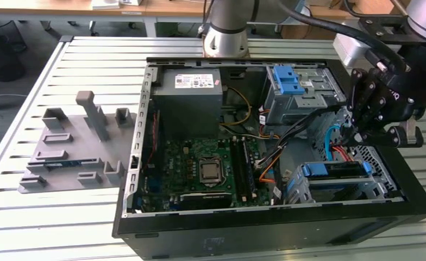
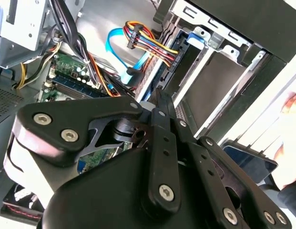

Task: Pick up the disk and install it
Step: 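Insert the second disk wire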

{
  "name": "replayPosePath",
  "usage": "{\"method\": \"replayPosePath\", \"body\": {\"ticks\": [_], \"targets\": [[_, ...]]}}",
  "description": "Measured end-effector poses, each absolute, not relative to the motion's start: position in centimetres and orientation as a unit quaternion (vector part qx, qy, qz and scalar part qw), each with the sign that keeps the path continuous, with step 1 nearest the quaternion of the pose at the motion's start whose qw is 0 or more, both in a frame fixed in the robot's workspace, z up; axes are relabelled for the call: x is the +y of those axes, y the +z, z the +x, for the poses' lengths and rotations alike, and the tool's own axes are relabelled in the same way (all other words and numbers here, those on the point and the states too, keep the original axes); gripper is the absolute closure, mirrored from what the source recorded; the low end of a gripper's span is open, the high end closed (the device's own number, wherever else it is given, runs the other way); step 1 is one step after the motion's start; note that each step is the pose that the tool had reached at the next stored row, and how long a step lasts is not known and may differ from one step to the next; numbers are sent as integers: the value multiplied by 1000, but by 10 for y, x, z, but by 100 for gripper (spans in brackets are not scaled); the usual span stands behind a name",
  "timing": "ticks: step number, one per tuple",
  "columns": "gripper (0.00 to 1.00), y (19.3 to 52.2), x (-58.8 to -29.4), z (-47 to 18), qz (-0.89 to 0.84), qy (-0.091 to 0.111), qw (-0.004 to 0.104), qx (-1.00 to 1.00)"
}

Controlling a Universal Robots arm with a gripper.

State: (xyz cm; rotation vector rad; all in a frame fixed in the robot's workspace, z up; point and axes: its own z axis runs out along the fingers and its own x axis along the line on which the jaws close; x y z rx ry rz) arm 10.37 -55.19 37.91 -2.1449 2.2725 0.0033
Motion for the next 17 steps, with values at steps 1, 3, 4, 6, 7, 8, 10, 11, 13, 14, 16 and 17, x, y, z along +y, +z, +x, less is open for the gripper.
{"method": "replayPosePath", "body": {"ticks": [1, 3, 4, 6, 7, 8, 10, 11, 13, 14, 16, 17], "targets": [[89, 380, -551, 104, -686, 1, 8, 727], [89, 381, -549, 104, -686, 0, 8, 727], [89, 381, -548, 104, -686, 0, 8, 727], [89, 382, -544, 104, -686, -1, 7, 727], [89, 382, -542, 104, -686, -1, 6, 727], [89, 382, -540, 104, -686, -2, 5, 727], [89, 382, -535, 104, -686, -3, 5, 727], [89, 382, -533, 104, -686, -3, 4, 727], [89, 383, -531, 104, -686, -4, 4, 727], [89, 384, -530, 104, -686, -4, 4, 727], [89, 385, -527, 104, -686, -4, 3, 727], [89, 385, -526, 104, -686, -5, 3, 727]]}}
